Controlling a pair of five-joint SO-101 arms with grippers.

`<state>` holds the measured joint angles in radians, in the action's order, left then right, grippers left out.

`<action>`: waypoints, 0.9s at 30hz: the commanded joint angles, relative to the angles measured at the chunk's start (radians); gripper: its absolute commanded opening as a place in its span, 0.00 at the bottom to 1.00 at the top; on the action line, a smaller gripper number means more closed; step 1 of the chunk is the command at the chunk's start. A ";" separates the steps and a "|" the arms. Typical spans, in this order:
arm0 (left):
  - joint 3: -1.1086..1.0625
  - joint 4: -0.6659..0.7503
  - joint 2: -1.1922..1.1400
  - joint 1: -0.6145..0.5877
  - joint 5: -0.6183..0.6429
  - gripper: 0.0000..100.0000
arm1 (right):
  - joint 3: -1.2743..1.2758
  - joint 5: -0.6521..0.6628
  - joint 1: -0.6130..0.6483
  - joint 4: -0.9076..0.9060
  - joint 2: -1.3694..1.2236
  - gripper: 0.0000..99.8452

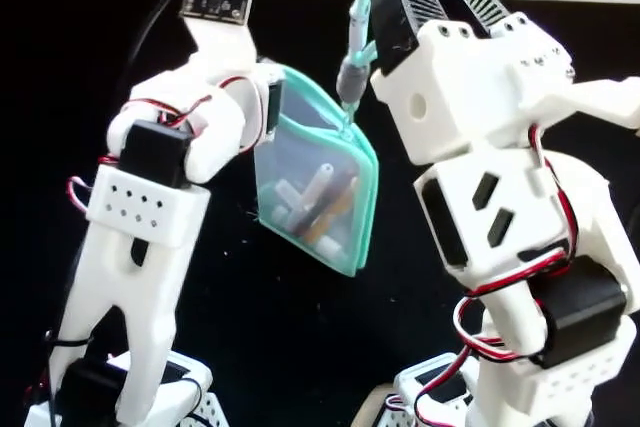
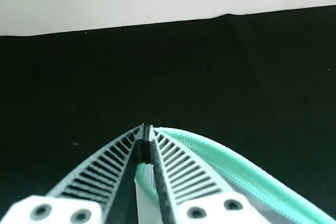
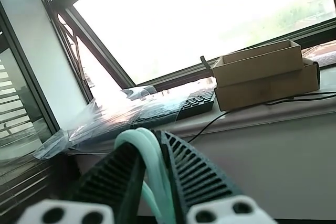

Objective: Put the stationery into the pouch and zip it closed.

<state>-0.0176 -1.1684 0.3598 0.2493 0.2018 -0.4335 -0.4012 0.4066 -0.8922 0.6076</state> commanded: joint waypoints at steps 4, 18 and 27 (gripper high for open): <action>-0.068 0.087 -0.005 0.035 -0.009 0.01 | -0.045 -0.015 -0.005 -0.004 -0.008 0.01; 0.208 -0.051 0.004 0.028 -0.011 0.20 | -0.042 -0.014 -0.005 -0.048 -0.013 0.01; 0.495 -0.342 0.005 -0.007 -0.011 0.20 | -0.042 -0.015 -0.005 -0.047 -0.013 0.01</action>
<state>0.3751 -1.4277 0.3552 0.2708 0.1972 -0.4350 -0.4012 0.4066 -0.9444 0.5969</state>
